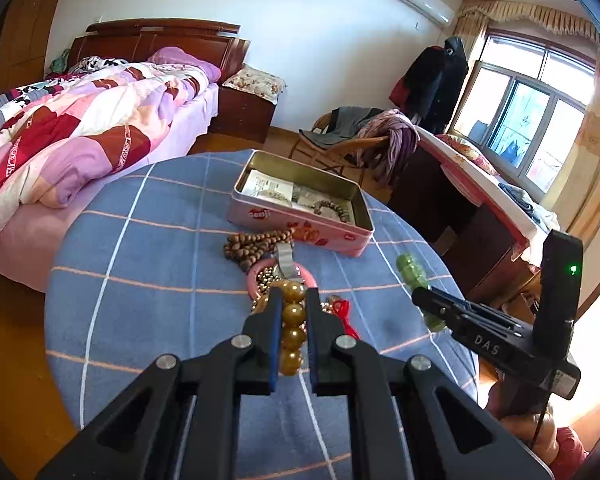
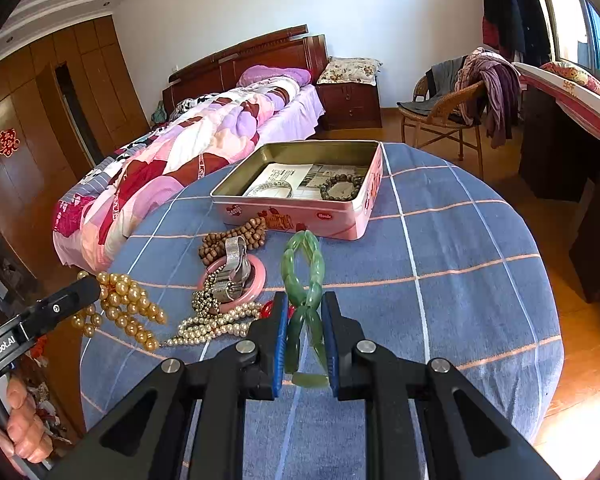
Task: Organize jewelry
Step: 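Lift the green jade bangle with the right tool while the left tool lifts the gold beads, then drop the jade bangle into the pink tin while the left tool drops the gold beads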
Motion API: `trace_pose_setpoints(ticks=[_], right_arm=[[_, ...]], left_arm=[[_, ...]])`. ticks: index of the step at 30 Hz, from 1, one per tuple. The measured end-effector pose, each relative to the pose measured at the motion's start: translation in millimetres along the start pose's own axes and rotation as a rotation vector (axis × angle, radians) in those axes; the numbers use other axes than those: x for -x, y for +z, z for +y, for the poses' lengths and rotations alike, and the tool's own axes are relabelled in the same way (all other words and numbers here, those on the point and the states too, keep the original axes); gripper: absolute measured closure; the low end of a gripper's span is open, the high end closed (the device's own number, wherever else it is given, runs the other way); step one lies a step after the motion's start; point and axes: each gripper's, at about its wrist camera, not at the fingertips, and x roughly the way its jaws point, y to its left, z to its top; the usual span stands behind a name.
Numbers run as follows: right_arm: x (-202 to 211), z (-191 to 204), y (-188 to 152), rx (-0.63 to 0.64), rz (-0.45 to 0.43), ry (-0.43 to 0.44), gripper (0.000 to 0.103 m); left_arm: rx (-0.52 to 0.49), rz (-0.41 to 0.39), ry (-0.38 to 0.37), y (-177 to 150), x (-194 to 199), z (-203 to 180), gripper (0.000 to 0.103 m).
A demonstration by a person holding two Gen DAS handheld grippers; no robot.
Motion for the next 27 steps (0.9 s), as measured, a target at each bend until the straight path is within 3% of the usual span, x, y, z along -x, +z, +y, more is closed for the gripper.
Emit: trace_pose_setpoints(ticks=[16,27], right_arm=[[-5,9,14,0.035,-0.008,-0.027,0.086],[-4,9,60,0.032,-0.091,-0.013,0.086]], left_arm=[[-0.019,0.001,0.007,12,-5,-5,0.092],[-0.087,-0.070,-0.006,68,-21,-24,0.092]])
